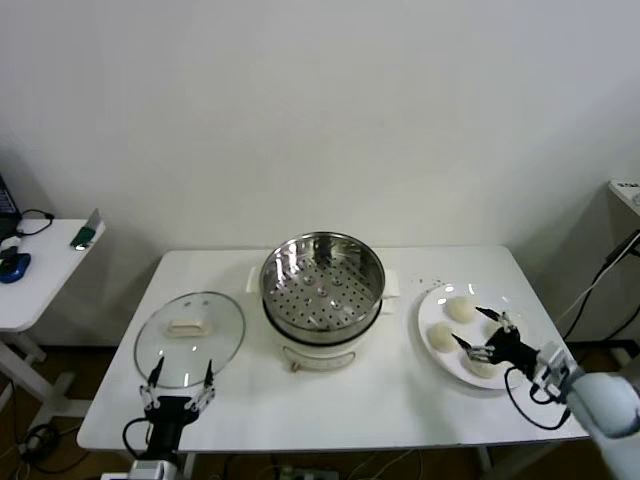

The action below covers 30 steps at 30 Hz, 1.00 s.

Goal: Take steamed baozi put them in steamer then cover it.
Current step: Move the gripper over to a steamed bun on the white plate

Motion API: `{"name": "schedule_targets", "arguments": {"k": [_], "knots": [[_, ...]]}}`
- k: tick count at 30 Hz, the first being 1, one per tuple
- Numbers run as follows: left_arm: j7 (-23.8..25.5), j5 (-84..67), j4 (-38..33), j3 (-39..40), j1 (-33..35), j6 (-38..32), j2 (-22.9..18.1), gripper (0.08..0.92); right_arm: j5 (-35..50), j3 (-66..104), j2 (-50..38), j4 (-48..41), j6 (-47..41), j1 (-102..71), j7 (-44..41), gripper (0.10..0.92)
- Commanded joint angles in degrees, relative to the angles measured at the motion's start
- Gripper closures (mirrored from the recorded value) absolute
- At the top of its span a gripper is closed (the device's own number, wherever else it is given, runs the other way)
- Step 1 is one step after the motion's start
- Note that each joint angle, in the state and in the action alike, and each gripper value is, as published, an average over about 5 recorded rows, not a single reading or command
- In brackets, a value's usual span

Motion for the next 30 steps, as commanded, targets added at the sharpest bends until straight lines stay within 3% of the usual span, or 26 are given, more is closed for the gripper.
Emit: {"name": "schedule_targets", "arguments": {"k": [1,8,15,30], "knots": [[-0.01,-0.5,0.28,-0.07,-0.02,-0.04,0.26,0.177,-5.92,-21.42,-14.69,-13.73,-1.08,28.55,-22.92,0.203],[0.0,-1.07,0.79,-0.37,0.01,0.03,0.8,0.177,-11.79,-46.95,-13.09,-24.1,2.28,53.77,-32.14,0.203],[-0.03,-1.51,0.92,-0.65,-0.4,0.38,1.12,0.177,-14.54,-67.87,-4.53,-35.05,5.72,72.53,-35.2,0.203],[-0.1,-2.05,0.61,-1.61,-0.44,1.2,1.92,0.177,-19.51,-77.21,15.25,-56.3,10.47,77.15,-35.24,0.203]]}}
